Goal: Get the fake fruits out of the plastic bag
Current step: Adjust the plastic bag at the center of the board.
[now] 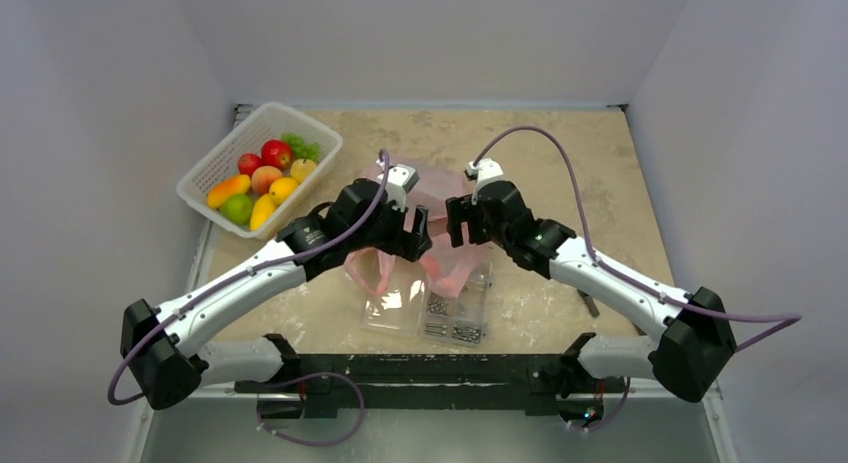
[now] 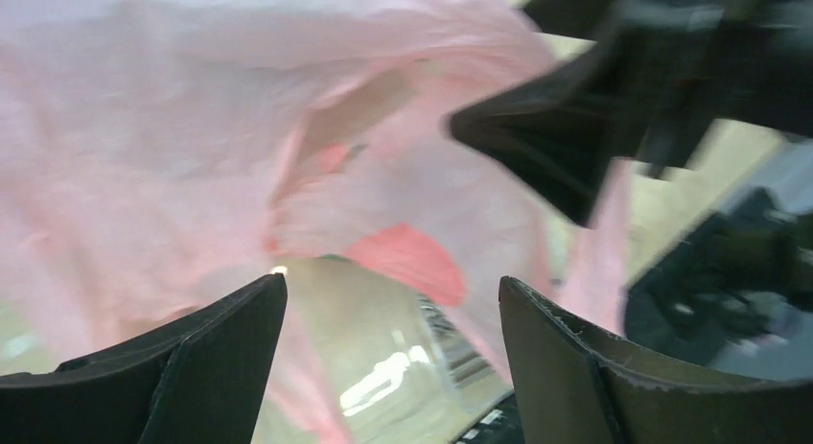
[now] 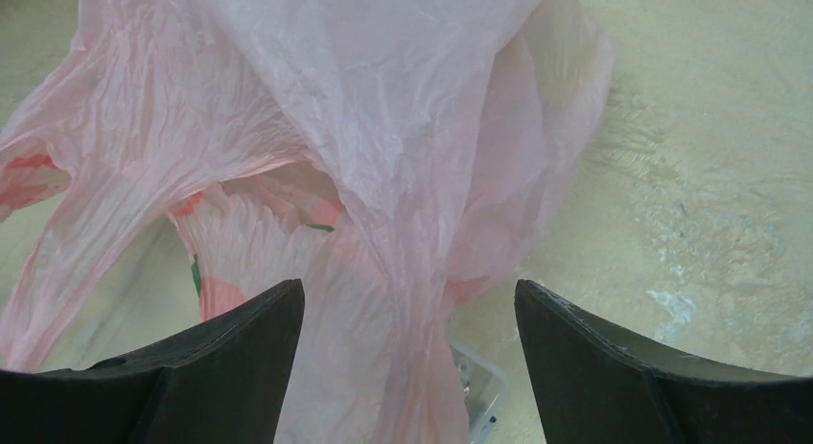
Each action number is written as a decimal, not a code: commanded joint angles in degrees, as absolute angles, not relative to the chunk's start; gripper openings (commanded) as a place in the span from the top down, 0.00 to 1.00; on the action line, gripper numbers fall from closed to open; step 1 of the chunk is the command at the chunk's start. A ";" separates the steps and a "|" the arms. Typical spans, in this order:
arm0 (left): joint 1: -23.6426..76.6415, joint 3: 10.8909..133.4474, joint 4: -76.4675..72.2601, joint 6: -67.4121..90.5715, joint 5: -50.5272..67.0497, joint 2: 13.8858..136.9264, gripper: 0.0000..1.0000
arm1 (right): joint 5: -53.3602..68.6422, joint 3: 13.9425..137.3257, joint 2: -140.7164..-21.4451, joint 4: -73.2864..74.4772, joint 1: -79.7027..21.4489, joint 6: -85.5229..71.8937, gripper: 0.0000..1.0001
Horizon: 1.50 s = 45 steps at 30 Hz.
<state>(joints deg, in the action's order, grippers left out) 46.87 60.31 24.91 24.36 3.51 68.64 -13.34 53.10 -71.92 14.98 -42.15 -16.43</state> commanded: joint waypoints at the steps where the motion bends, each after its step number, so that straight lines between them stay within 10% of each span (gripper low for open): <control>1: 46.93 57.91 31.09 19.98 -15.73 65.03 0.19 | -11.91 50.94 -69.17 15.53 -42.20 -20.33 0.20; 16: 47.11 60.80 32.30 19.43 -20.32 81.56 0.16 | -9.51 46.50 -71.47 10.20 -42.27 -21.65 0.26; 33: 46.19 66.08 33.52 19.10 -28.31 81.22 1.00 | -12.54 45.96 -75.86 6.83 -42.26 -18.53 0.81; 39: 42.69 67.22 25.95 24.90 -50.64 75.48 1.00 | -20.84 46.21 -77.18 5.84 -42.23 -20.45 1.00; 45: 30.41 69.61 19.32 26.29 -43.12 71.82 1.00 | -21.84 50.99 -78.72 6.24 -42.25 -19.85 1.00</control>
<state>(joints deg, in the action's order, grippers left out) 37.91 65.84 24.86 25.36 -38.83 74.48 -16.10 47.20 -78.26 5.50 -42.85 -19.94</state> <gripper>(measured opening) 0.003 0.008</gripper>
